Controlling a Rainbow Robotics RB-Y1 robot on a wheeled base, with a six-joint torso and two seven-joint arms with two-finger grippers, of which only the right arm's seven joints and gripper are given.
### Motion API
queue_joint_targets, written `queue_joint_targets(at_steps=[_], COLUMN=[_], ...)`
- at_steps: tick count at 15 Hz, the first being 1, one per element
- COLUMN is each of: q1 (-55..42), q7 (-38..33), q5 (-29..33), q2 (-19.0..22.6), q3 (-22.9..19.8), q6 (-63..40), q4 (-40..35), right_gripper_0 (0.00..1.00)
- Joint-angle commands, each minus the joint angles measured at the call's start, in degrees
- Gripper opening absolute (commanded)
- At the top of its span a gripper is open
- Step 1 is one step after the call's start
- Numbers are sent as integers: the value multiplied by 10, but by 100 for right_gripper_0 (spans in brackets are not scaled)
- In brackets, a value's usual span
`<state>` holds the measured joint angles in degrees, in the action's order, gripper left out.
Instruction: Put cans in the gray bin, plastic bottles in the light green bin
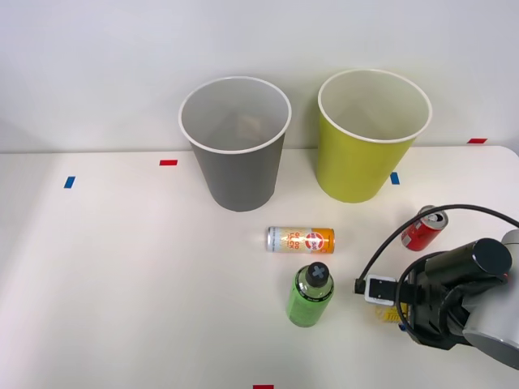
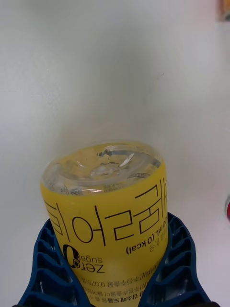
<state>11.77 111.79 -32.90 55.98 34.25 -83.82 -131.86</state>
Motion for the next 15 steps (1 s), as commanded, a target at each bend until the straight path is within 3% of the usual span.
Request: queue_joint_targets(at_steps=[1,7,15], q1=[-4,-39,-118], q7=[-70,-87,-111], q5=[-45,-175,-210], q2=[-17,-54,-122], q3=[-39,-198,-319], q6=[-37,-28,131], q4=[-46,-67,-110], right_gripper_0=[5,5,4])
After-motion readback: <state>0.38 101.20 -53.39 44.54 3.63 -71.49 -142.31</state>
